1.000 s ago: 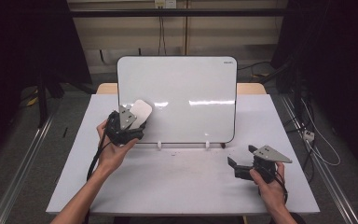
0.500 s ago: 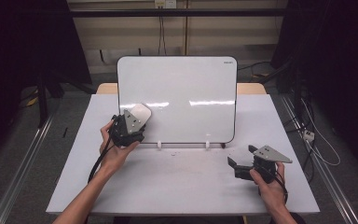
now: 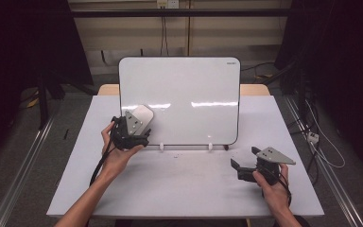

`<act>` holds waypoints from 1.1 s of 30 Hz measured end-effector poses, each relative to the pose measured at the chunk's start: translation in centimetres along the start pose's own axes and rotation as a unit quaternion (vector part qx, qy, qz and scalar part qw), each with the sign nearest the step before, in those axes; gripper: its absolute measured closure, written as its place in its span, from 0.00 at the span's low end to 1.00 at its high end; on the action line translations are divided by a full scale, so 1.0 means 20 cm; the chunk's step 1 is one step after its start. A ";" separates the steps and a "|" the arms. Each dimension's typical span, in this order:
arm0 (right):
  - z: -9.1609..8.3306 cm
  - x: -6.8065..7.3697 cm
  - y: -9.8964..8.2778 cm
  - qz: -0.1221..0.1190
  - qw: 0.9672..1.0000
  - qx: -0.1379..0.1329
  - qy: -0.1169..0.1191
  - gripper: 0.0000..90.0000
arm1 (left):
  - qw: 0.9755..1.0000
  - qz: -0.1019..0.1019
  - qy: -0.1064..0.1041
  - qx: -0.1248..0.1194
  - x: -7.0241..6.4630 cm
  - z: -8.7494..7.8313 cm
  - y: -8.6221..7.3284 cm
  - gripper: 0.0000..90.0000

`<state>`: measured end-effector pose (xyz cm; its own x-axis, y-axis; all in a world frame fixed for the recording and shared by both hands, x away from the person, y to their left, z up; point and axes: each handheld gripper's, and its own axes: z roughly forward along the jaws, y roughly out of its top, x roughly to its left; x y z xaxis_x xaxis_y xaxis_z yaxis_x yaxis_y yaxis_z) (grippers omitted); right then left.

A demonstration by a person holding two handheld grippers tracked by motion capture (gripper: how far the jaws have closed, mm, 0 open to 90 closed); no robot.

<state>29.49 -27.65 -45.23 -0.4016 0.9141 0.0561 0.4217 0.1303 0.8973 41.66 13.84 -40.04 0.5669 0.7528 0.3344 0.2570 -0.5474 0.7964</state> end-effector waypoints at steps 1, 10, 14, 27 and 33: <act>0.00 0.00 0.00 0.000 1.000 0.001 0.000 0.07 | 1.000 -0.002 -0.003 0.003 0.00 -0.01 0.00 0.15; 0.00 0.00 0.00 -0.001 1.000 0.000 0.001 0.07 | 0.999 -0.036 -0.031 -0.008 0.02 -0.09 0.02 0.09; 0.00 0.01 0.00 -0.001 1.000 0.000 0.001 0.07 | 0.996 -0.065 -0.057 -0.027 0.03 -0.14 0.01 0.06; -0.01 0.01 0.00 -0.002 1.000 -0.001 0.001 0.07 | 0.988 -0.137 -0.061 -0.025 0.05 -0.25 -0.17 0.06; -0.01 0.01 0.00 -0.001 1.000 0.000 -0.001 0.07 | 0.989 -0.128 -0.066 -0.025 0.04 -0.33 -0.25 0.06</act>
<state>29.31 -27.51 -45.16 -0.4015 0.9143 0.0532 0.4203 0.1323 0.8977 35.64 19.54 -40.42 0.5867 0.8082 0.0517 0.3682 -0.3231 0.8718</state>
